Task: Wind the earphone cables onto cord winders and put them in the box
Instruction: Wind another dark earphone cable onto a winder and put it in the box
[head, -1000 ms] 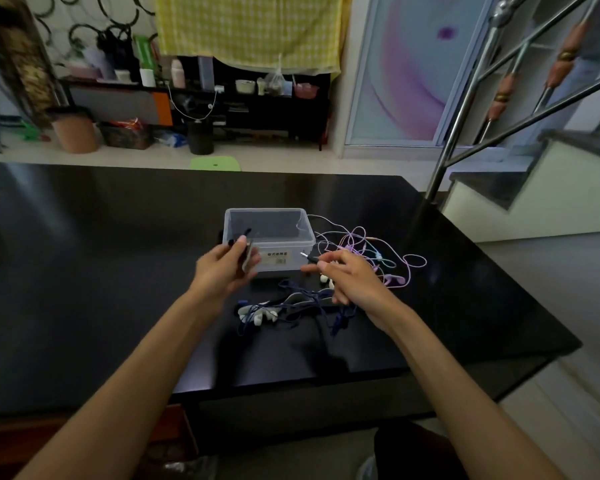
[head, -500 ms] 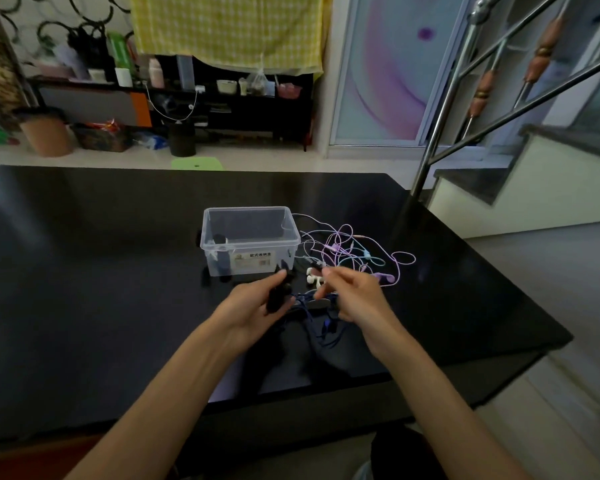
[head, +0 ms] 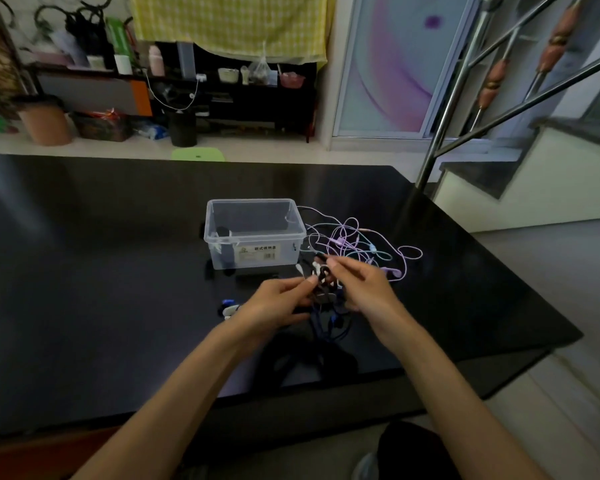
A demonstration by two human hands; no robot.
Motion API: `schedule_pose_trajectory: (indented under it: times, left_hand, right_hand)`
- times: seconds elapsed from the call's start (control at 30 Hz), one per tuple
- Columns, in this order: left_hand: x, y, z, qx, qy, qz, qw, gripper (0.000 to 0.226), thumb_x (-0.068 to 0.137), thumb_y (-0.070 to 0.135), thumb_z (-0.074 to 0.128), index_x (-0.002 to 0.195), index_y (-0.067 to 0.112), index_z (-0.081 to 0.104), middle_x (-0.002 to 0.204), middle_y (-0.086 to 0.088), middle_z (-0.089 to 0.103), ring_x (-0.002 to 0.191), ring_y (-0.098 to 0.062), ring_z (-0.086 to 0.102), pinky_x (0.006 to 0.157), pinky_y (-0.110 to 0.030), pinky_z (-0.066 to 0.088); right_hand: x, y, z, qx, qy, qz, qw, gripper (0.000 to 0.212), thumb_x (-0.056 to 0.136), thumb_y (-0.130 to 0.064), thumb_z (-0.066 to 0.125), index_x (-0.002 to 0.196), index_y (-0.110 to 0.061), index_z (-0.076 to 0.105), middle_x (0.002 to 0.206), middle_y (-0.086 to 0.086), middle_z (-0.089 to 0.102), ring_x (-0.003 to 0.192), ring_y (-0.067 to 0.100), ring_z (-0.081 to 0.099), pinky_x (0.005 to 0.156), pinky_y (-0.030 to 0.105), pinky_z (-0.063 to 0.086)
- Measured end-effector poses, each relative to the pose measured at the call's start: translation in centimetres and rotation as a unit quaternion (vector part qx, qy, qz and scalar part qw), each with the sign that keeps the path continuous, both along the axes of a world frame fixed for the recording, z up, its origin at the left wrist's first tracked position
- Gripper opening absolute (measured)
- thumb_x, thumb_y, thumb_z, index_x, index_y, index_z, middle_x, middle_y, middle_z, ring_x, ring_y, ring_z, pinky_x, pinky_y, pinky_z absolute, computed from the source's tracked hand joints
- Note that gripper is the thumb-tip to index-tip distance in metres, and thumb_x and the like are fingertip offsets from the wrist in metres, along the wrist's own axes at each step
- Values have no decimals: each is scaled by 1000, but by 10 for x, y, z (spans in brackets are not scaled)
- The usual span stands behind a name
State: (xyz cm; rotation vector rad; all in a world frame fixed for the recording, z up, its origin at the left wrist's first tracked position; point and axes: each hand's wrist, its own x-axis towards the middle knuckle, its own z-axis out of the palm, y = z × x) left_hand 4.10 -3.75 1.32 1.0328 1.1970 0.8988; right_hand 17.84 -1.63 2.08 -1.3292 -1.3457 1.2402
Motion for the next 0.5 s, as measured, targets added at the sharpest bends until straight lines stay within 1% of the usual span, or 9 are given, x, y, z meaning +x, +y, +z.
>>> schedule_pose_trajectory:
  times: [0.03,0.07,0.1,0.17,0.23,0.3,0.33,0.43,0.5]
  left_hand:
    - [-2,0,2,-10,-27,-19,999,27,97,24,50,116,11,64,105,-2,69,98,-9,64,71,-14,53]
    - [-5,0,4,-9,-38,-35,999,28,96,22,50,118,9,63,110,-5,69,103,-11,64,75,-16,55]
    - [-7,0,5,0,-36,-48,998,28,95,21,53,118,9,63,110,-5,70,102,-10,65,77,-17,55]
    - [-10,-1,8,21,-6,-52,998,28,90,22,60,115,12,65,102,1,73,94,-2,67,72,-15,55]
    - [-12,-1,11,39,37,-45,998,30,84,28,68,113,19,66,92,9,74,84,7,67,64,-12,50]
    - [-13,-1,13,50,66,-46,996,30,80,32,70,109,25,68,87,14,74,79,11,66,63,-14,44]
    - [-14,-1,13,51,71,-47,995,28,80,33,70,107,26,67,85,14,74,77,11,65,64,-16,42]
    - [-17,-1,17,46,71,-45,995,33,80,37,68,110,25,67,93,8,75,80,7,66,69,-22,38]
    - [-18,-1,16,48,62,-50,996,35,81,38,67,114,26,66,102,3,73,89,-1,65,63,-19,36]
  right_hand:
    - [4,0,3,-15,25,0,1000,16,94,-21,55,103,-23,68,79,-4,63,42,-2,44,42,12,30]
    - [8,1,5,-24,37,-7,999,15,93,-22,56,101,-23,69,75,-5,62,38,-1,40,40,12,26]
    - [13,2,8,-32,34,-19,999,14,92,-24,58,101,-23,69,74,-6,63,37,-1,40,38,11,26]
    - [24,3,11,-42,4,-36,998,12,88,-29,64,96,-24,71,75,-8,66,38,-5,47,37,8,30]
    - [31,2,14,-57,-18,0,998,10,85,-28,66,93,-24,71,75,-8,67,41,-3,46,43,10,31]
    - [34,1,14,-79,-19,56,995,9,88,-22,62,91,-24,70,68,-10,65,50,-1,42,54,17,31]
    - [35,2,12,-87,-12,74,993,10,89,-21,60,91,-25,69,70,-8,65,57,4,44,58,19,32]
    - [36,3,10,-101,21,122,987,16,84,-27,62,97,-26,71,94,3,68,86,17,56,69,19,42]
    - [37,4,9,-109,52,159,980,28,77,-30,62,103,-25,70,99,4,68,92,18,58,77,22,42]
